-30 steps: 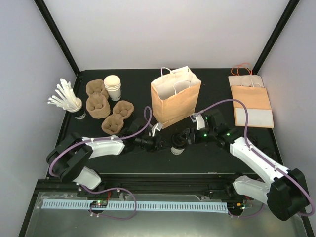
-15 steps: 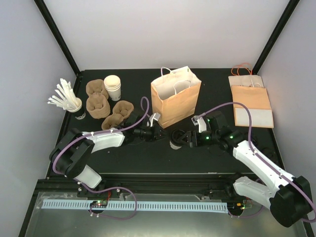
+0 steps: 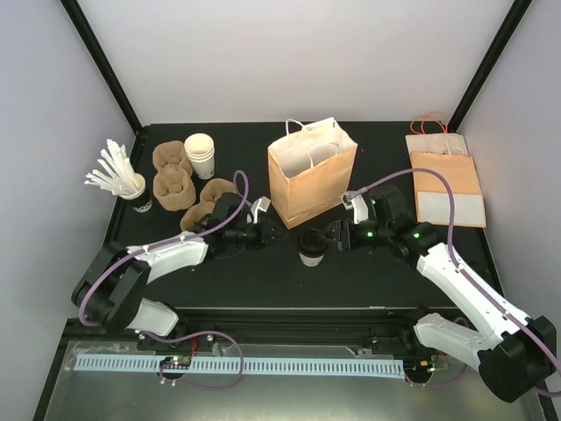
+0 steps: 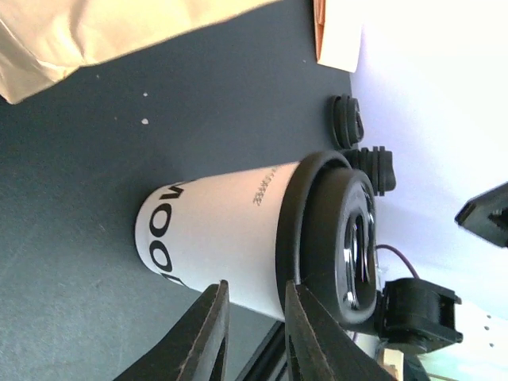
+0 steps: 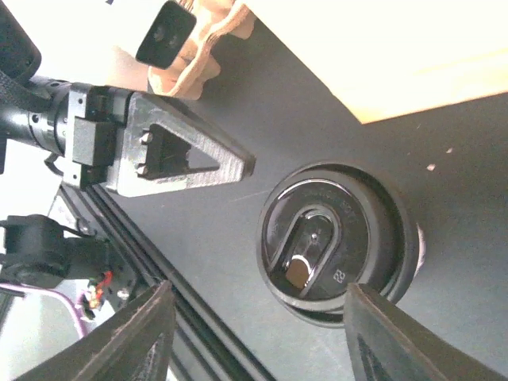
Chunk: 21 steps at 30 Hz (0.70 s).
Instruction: Pack the takeout coffee
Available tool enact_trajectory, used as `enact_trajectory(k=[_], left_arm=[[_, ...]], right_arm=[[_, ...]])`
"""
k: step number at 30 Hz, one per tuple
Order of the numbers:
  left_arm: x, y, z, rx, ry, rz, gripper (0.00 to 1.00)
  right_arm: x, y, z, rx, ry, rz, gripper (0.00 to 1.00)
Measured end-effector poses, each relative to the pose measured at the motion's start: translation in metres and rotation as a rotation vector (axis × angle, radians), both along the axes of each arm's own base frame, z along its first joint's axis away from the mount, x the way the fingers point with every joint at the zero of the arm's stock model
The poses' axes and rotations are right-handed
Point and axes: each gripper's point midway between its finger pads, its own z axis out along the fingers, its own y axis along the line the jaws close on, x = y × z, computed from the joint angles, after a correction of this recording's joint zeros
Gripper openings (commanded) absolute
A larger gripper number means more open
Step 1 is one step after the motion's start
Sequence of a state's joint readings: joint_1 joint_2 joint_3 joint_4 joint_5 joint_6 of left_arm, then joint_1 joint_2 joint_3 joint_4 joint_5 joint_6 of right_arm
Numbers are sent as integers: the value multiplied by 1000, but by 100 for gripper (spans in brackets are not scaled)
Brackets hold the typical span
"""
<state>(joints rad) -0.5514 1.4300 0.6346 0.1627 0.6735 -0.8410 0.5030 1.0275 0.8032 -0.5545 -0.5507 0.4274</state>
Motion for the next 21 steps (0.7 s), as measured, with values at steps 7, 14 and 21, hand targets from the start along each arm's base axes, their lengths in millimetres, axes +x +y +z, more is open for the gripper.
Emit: enact_trajectory(k=[7, 14, 21], left_arm=[[-24, -10, 4, -82, 42, -33, 22], [-44, -33, 2, -147, 99, -90, 20], [-42, -37, -3, -160, 120, -81, 16]], right_arm=[[21, -13, -7, 4, 6, -67, 35], [42, -22, -41, 27, 105, -157, 25], [57, -20, -52, 37, 120, -183, 22]])
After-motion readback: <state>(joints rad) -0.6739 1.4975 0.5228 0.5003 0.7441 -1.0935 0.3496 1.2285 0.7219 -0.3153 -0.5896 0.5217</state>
